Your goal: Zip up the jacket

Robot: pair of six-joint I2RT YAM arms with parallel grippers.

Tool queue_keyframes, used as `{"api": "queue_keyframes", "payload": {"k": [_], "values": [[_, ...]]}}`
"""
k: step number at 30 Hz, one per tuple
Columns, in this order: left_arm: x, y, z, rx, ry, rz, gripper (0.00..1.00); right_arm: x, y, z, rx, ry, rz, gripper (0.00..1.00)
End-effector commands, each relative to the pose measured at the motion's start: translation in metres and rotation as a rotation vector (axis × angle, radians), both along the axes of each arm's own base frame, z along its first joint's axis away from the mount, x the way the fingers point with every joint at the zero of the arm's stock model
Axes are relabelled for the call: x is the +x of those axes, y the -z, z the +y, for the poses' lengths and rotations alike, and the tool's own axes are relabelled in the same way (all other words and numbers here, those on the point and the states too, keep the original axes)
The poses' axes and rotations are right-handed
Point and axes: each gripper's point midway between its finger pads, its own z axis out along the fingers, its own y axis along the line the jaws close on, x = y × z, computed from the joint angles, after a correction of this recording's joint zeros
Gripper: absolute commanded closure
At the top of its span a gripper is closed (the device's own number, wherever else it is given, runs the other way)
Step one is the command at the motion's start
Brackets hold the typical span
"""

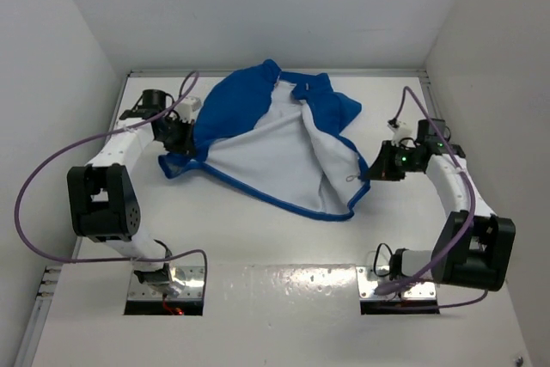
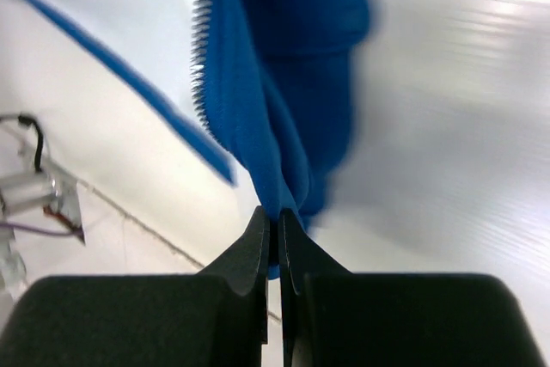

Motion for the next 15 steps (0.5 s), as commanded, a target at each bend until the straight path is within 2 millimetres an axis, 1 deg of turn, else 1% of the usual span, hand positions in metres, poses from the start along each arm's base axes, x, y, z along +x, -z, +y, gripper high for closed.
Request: {"api": "queue_keyframes", "payload": {"k": [1,3,5,6,8,9,10,11,12,13,14,15], "values": [[0.009,-0.005,0.022,-0.008,-0.040,-0.015,0.99,0.003,-0.014,-0.031,-0.043,0.050,-0.039,1.00],[0.015,-0.008,0.033,-0.016,-0.090,-0.032,0.99,0.002,-0.016,-0.044,-0.055,0.079,-0.041,1.00],[0.016,-0.003,0.042,-0.020,-0.121,-0.036,0.99,-0.001,-0.016,-0.056,-0.073,0.091,-0.044,1.00],[0.016,-0.003,0.042,-0.020,-0.121,-0.036,0.99,-0.003,-0.016,-0.065,-0.079,0.113,-0.040,1.00],[0.018,-0.004,0.051,-0.018,-0.144,-0.047,0.99,-0.005,-0.016,-0.071,-0.084,0.128,-0.029,1.00],[0.018,-0.004,0.051,-0.018,-0.144,-0.047,0.99,-0.004,-0.017,-0.076,-0.088,0.139,-0.033,1.00],[0.020,-0.005,0.055,-0.022,-0.165,-0.053,0.99,-0.005,-0.017,-0.082,-0.096,0.154,-0.032,1.00],[0.020,-0.002,0.055,-0.023,-0.165,-0.044,0.99,-0.006,-0.017,-0.085,-0.108,0.156,-0.027,1.00],[0.020,-0.002,0.063,-0.030,-0.186,-0.045,0.99,-0.007,-0.015,-0.090,-0.110,0.163,-0.026,1.00],[0.020,0.002,0.066,-0.037,-0.205,-0.031,0.99,-0.006,-0.017,-0.096,-0.114,0.178,-0.024,1.00],[0.025,0.000,0.071,-0.035,-0.214,-0.043,0.99,-0.008,-0.016,-0.101,-0.118,0.189,-0.015,1.00],[0.024,0.000,0.078,-0.035,-0.233,-0.043,0.99,-0.008,-0.016,-0.105,-0.124,0.192,-0.018,1.00]]}}
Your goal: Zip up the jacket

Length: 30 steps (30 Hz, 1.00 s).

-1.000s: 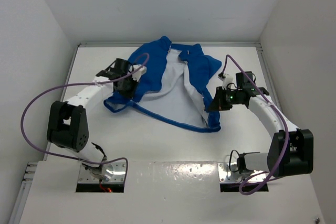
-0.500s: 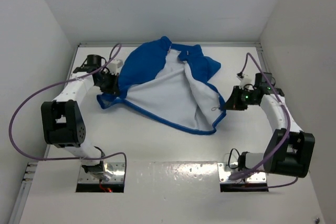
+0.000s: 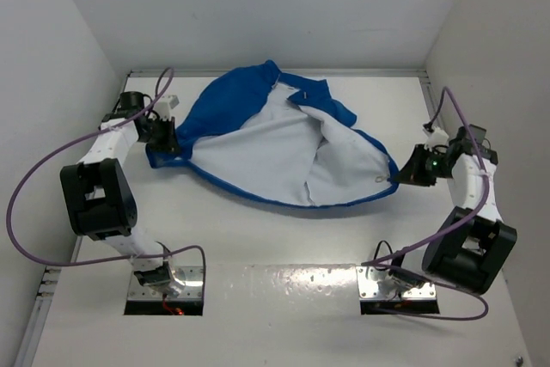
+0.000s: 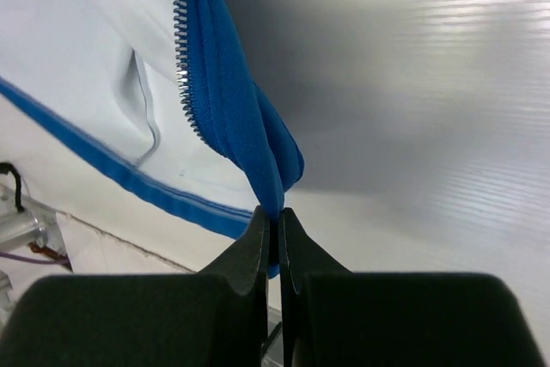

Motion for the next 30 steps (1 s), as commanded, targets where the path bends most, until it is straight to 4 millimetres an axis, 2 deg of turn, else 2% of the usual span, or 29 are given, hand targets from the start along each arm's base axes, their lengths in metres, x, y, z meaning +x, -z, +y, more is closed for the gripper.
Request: {"api": "queue_keyframes", "payload": {"k": [1,7,10,13,19,21,30], "values": [[0.017,-0.007,0.026,-0.004,-0.076,-0.049,0.99,0.009,-0.015,-0.028,-0.068,0.018,-0.056,1.00],[0.020,-0.008,0.039,-0.037,-0.111,-0.052,0.96,0.010,-0.019,-0.049,-0.087,0.033,-0.059,1.00],[0.025,-0.013,0.038,-0.068,-0.122,-0.060,0.94,0.009,-0.018,-0.056,-0.099,0.032,-0.062,1.00],[0.030,-0.020,0.040,-0.063,-0.121,-0.079,0.94,0.007,-0.017,-0.059,-0.100,0.036,-0.058,1.00],[0.035,-0.016,0.045,-0.071,-0.139,-0.067,0.94,0.006,-0.017,-0.065,-0.109,0.037,-0.065,1.00],[0.037,-0.020,0.042,-0.086,-0.129,-0.080,0.94,0.006,-0.017,-0.067,-0.112,0.034,-0.070,1.00],[0.049,-0.026,0.047,-0.122,-0.125,-0.085,0.89,0.005,-0.018,-0.076,-0.119,0.035,-0.074,1.00]]}}
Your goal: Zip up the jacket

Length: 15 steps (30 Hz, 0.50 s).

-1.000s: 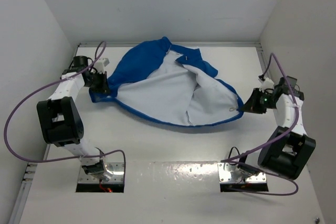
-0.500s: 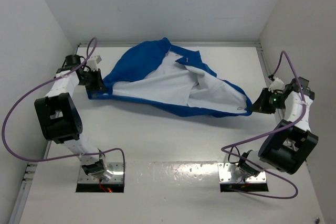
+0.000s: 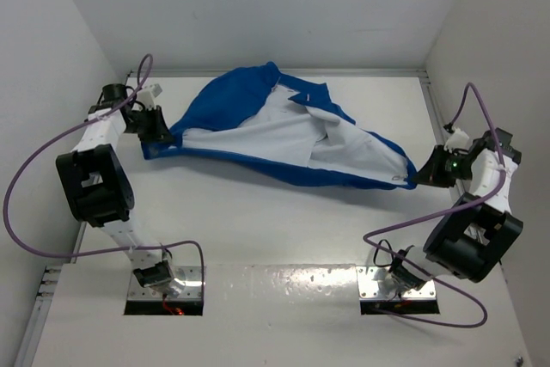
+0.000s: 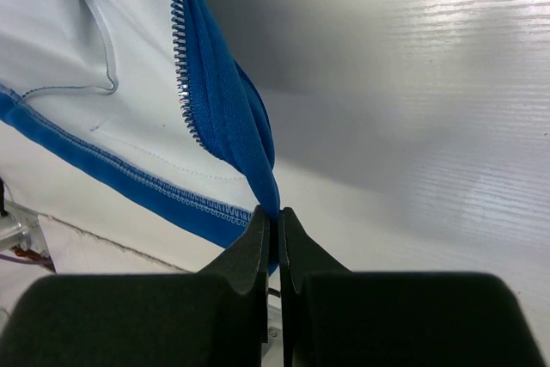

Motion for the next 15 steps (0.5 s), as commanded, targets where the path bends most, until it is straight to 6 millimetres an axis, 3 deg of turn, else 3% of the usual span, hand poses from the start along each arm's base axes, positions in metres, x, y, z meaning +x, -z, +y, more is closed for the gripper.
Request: {"api": "queue_keyframes", "payload": {"k": [1,9,14,15], "values": [[0.018,-0.019,0.018,0.025,-0.024,-0.078,0.89,0.011,-0.012,-0.022,-0.085,-0.010,-0.064,1.00],[0.019,-0.021,0.014,-0.026,0.009,-0.069,0.88,0.009,-0.010,-0.024,-0.094,-0.021,-0.065,1.00],[0.023,-0.026,0.032,-0.062,-0.032,-0.073,0.88,0.010,-0.010,-0.027,-0.100,-0.020,-0.064,1.00],[0.023,-0.025,0.028,-0.093,-0.019,-0.067,0.87,0.010,-0.009,-0.029,-0.103,-0.019,-0.066,1.00]]}}
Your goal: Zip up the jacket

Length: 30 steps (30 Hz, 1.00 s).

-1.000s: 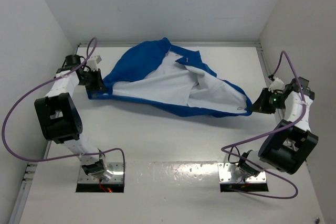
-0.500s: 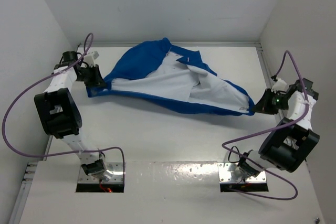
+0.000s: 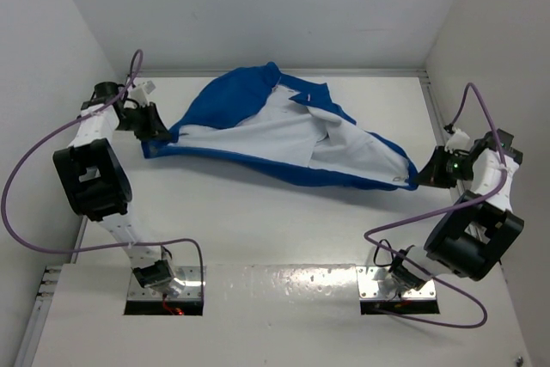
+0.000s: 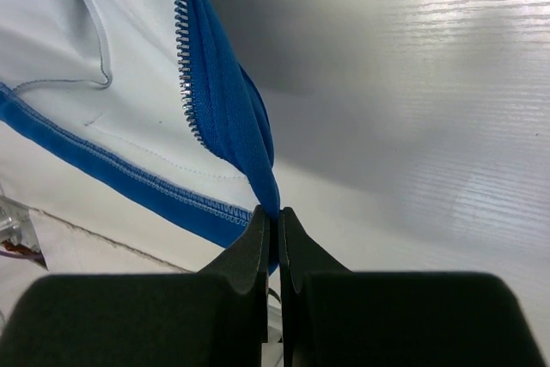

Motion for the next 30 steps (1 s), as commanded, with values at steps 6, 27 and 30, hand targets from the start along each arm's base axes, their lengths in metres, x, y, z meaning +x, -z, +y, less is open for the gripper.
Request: {"api": "queue_keyframes", "payload": {"k": [6,27,30], "values": [[0.013,-0.012,0.032,-0.024,-0.037,-0.060,0.87,0.016,-0.012,-0.032,-0.101,0.012,-0.064,1.00],[-0.036,-0.039,-0.044,1.015,-0.270,-0.488,1.00,0.029,-0.015,0.053,-0.052,-0.148,-0.094,1.00],[-0.048,-0.029,-0.051,1.088,-0.277,-0.506,1.00,0.032,-0.015,0.058,-0.047,-0.148,-0.094,1.00]]}}
